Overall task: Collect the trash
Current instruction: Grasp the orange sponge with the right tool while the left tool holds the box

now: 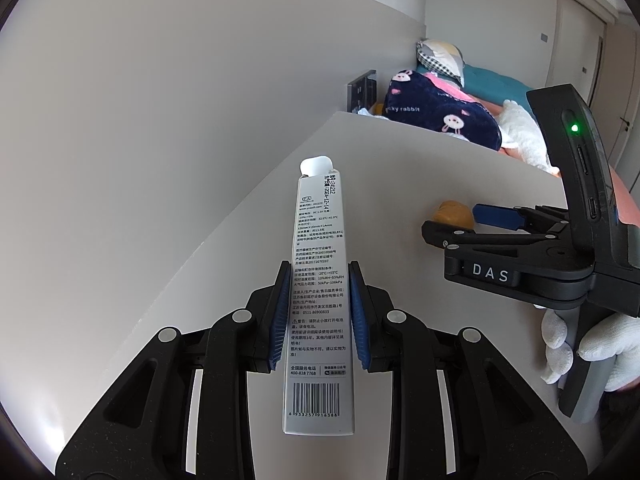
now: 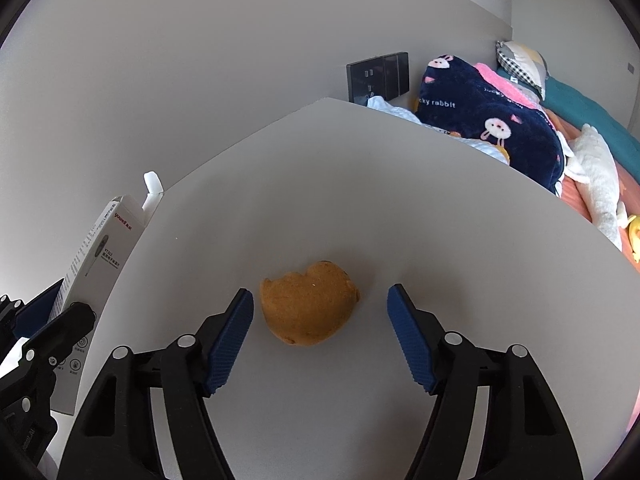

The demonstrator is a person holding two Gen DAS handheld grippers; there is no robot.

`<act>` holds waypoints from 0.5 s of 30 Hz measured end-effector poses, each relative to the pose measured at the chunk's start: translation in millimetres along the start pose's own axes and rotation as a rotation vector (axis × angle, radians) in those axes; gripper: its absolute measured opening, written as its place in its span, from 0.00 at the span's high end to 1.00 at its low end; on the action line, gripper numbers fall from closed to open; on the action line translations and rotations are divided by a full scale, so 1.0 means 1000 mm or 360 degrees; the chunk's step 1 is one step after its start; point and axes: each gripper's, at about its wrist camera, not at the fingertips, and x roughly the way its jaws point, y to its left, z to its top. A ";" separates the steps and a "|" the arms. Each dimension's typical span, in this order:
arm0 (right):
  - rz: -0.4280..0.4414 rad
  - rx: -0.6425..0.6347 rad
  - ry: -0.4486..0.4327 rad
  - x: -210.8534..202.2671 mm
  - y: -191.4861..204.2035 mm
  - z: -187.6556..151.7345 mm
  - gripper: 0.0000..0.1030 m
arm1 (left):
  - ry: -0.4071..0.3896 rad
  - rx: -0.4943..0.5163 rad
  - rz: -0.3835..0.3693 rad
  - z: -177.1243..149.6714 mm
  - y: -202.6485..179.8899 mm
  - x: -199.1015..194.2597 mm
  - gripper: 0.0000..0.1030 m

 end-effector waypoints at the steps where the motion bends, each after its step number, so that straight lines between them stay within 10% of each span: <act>1: 0.0005 -0.0012 -0.0001 0.000 0.001 0.000 0.49 | 0.0002 0.0003 0.0000 0.000 -0.001 0.000 0.73; 15: 0.0039 0.0026 0.0018 -0.031 -0.015 -0.009 0.54 | -0.0010 0.0012 -0.0051 0.002 -0.009 -0.005 0.73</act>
